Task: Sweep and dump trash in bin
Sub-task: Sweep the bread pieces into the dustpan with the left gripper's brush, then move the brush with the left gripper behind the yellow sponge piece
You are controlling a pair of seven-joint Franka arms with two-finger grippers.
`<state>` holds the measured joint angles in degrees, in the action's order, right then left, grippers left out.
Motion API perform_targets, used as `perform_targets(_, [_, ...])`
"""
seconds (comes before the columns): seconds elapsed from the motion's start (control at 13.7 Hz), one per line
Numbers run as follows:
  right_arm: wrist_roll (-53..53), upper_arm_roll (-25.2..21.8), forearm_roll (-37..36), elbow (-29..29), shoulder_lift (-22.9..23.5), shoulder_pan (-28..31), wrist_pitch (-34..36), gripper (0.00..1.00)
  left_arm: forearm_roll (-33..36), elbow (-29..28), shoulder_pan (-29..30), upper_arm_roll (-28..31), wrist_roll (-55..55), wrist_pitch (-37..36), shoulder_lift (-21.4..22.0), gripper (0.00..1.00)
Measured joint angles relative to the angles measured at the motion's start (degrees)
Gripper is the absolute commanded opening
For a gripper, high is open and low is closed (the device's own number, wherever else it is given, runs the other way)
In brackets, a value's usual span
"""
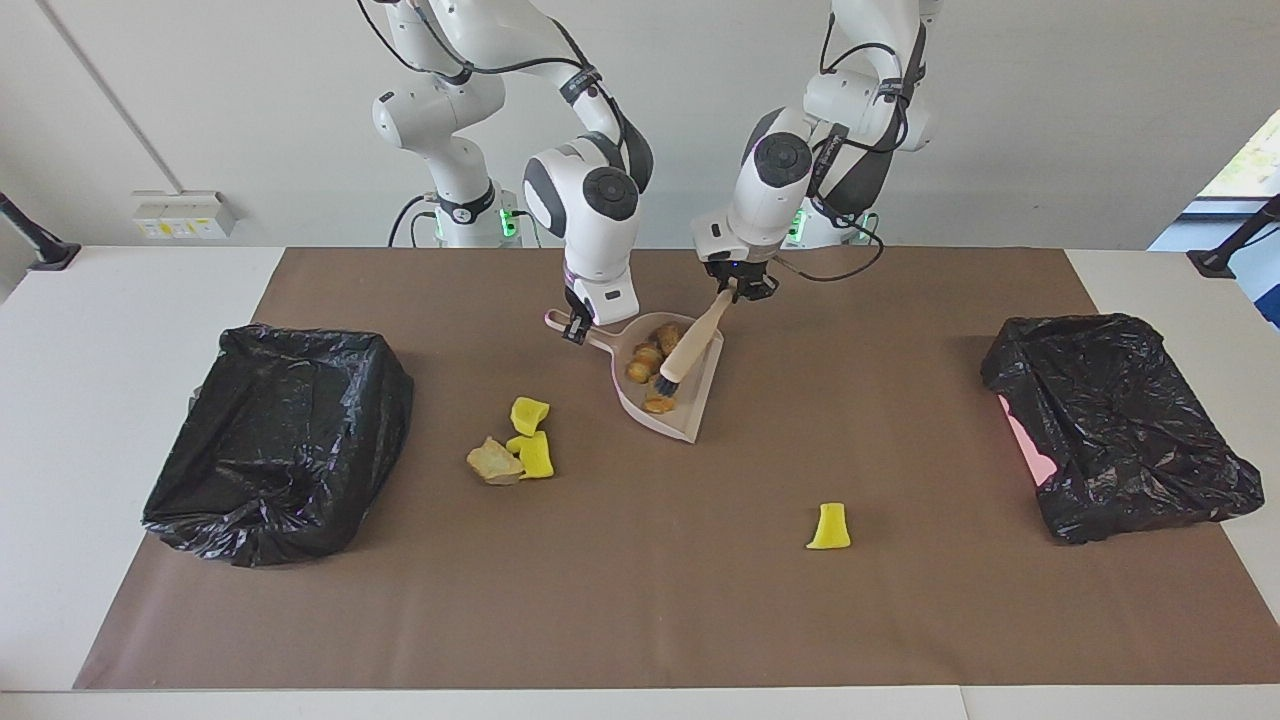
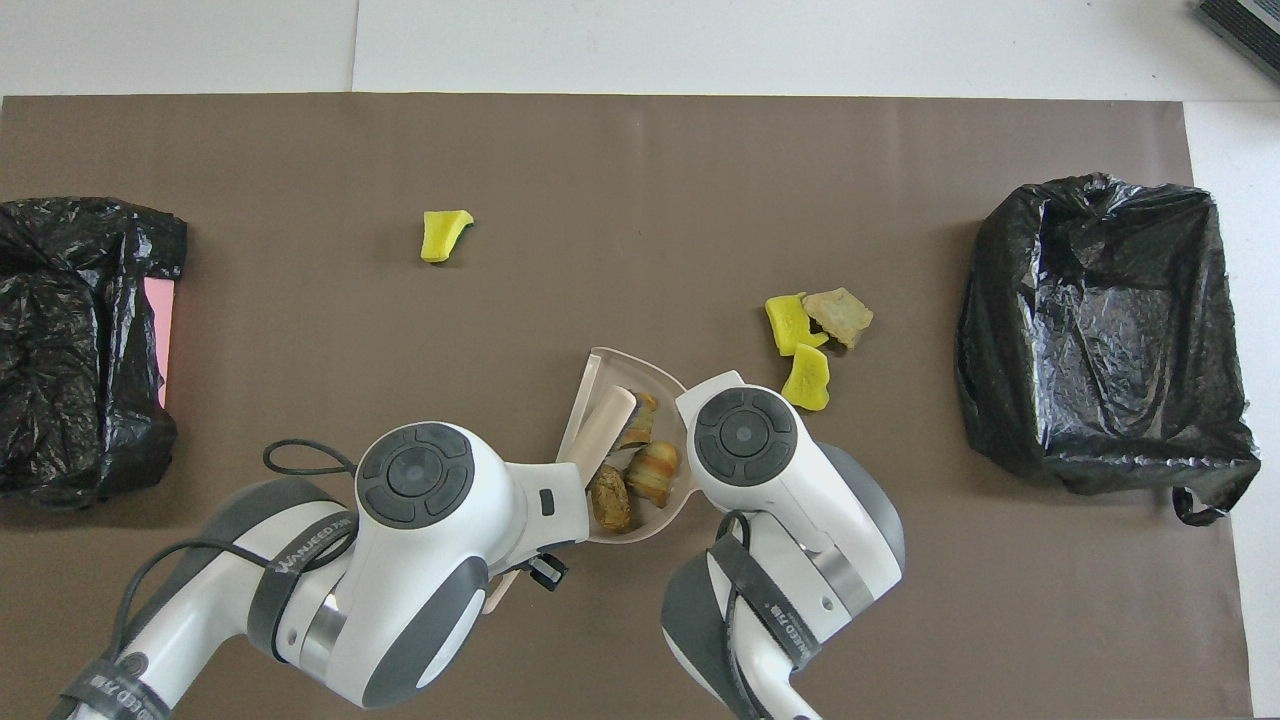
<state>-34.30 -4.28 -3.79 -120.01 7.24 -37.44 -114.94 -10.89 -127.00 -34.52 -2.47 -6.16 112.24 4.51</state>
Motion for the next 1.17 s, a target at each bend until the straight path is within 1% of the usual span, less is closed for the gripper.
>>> perform_targets(0.15, [0.00,0.00,0.00,0.00,0.00,0.00,0.00,0.00,0.01,4.37,2.70,0.70,-0.07,-3.70,-0.24,0.00])
perform_targets(0.22, [0.00,0.00,0.00,0.00,0.00,0.00,0.00,0.00,0.16,5.87,4.63,0.99,-0.52,-4.33,-0.62,0.00])
perform_targets(0.29, [0.00,0.00,0.00,0.00,0.00,0.00,0.00,0.00,1.48,6.80,6.56,1.17,-1.20,-4.34,-1.23,0.00])
perform_targets(0.44, [0.29,0.00,0.00,0.00,0.00,0.00,0.00,0.00,7.19,9.26,9.78,1.37,-2.07,-4.34,-3.73,0.00])
perform_targets(0.58, [1.80,0.06,0.00,0.21,0.04,-0.13,0.00,0.00,10.21,13.12,12.89,1.47,-3.49,-4.30,-7.68,0.00])
perform_targets(0.73, [4.58,0.16,0.01,2.12,0.60,-0.53,0.00,0.00,13.02,18.06,16.61,1.58,-7.22,-4.20,-11.84,0.00])
perform_targets(1.02, [8.43,0.49,0.14,8.93,3.83,-0.82,0.04,0.00,16.38,30.53,20.10,1.55,-9.22,-4.10,-21.17,0.00])
perform_targets(1.17, [8.92,0.52,0.37,12.22,5.83,-0.72,0.07,0.00,18.78,35.14,20.81,1.54,-10.47,-3.20,-25.26,0.00])
